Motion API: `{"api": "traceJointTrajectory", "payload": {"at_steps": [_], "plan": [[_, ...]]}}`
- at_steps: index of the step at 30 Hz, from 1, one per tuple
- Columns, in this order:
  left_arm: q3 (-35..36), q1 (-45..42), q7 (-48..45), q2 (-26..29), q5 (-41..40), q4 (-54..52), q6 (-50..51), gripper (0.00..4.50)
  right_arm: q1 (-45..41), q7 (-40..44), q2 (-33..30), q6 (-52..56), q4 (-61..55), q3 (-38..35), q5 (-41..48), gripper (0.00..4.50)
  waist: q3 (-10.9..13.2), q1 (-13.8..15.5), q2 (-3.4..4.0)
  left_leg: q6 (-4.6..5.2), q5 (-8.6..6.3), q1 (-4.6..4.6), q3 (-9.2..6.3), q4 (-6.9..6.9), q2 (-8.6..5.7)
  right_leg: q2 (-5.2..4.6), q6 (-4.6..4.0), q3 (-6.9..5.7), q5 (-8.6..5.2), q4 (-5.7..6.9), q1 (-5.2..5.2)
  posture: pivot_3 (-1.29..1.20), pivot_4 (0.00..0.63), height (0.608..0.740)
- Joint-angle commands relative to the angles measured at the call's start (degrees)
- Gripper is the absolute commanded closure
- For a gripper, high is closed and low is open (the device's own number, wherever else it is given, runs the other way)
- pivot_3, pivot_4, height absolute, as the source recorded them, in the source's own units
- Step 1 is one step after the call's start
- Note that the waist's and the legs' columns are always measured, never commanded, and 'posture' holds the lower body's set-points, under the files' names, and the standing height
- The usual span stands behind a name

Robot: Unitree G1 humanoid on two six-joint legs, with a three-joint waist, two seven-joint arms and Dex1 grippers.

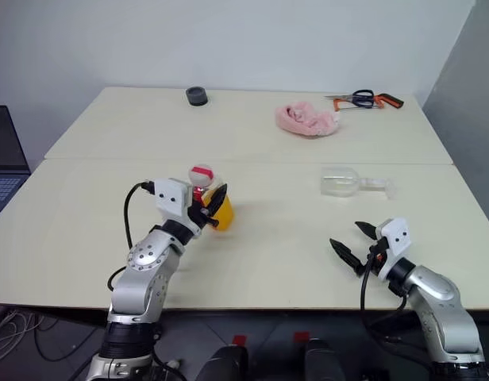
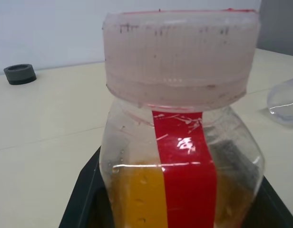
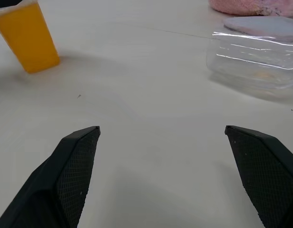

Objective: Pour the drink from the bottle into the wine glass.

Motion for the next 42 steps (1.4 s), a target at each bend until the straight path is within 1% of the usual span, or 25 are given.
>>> {"api": "traceJointTrajectory", "payload": {"at_steps": [1,11,18,25,34,37,42], "plan": [[0.16,-2.77,-0.19,0.86,0.15,-2.13,-0.64,2.72,-0.36,0.39,-0.32,-0.31,-1.59,-0.04,0.32,0.00,0.00,0.01,-0.01,0.00,0.00,0.00,0.00,0.00,0.00,0.00,0.00,0.00,0.00,0.00,0.00,0.00,0.150,0.740],[0.24,-5.94,-1.66,1.69,-1.26,-1.12,1.03,2.72,-1.01,-0.49,-0.22,-0.02,-3.11,0.27,0.51,0.00,0.01,-0.02,-0.01,0.00,0.00,0.00,0.00,0.00,0.00,0.00,0.00,0.00,0.00,0.00,0.00,0.00,0.150,0.740],[-0.15,-10.81,-4.43,1.29,-1.23,5.41,-1.77,2.72,-1.54,-1.46,0.04,1.46,-5.56,0.86,0.81,0.00,0.01,-0.03,-0.01,0.00,0.00,0.00,0.01,0.02,0.00,0.00,0.00,-0.01,0.00,0.00,0.00,0.00,0.150,0.740],[-0.88,-13.67,-7.09,0.82,-1.11,11.38,-4.30,2.72,-1.96,-2.69,0.13,4.34,-9.56,1.25,1.56,0.00,0.01,-0.04,-0.02,-0.01,0.00,-0.01,-0.01,0.02,0.00,0.00,0.00,-0.02,0.00,0.00,-0.01,0.00,0.150,0.740],[-3.17,-15.94,-17.95,0.34,-5.34,14.84,-4.17,2.72,-5.87,-4.90,-0.50,11.76,-16.21,2.29,4.71,0.00,0.01,-0.07,-0.02,-0.01,0.00,-0.03,-0.02,0.02,0.00,0.00,0.00,-0.03,0.00,-0.01,-0.01,0.00,0.150,0.740],[-5.13,-17.85,-22.09,-0.25,-5.27,17.13,-6.36,2.72,-9.03,-7.08,-0.75,17.15,-19.18,3.19,6.34,0.00,0.02,-0.09,-0.02,-0.01,0.00,-0.02,-0.02,0.02,0.00,0.00,0.00,-0.03,0.00,0.00,-0.01,0.00,0.150,0.740],[-6.70,-20.14,-28.69,-0.62,-6.94,19.34,-6.41,2.72,-12.98,-9.82,0.18,21.80,-21.62,4.22,7.95,0.00,0.02,-0.11,-0.03,0.00,0.00,-0.07,-0.04,0.03,-0.01,0.00,0.00,-0.06,0.00,-0.04,-0.02,0.00,0.150,0.740]]}}
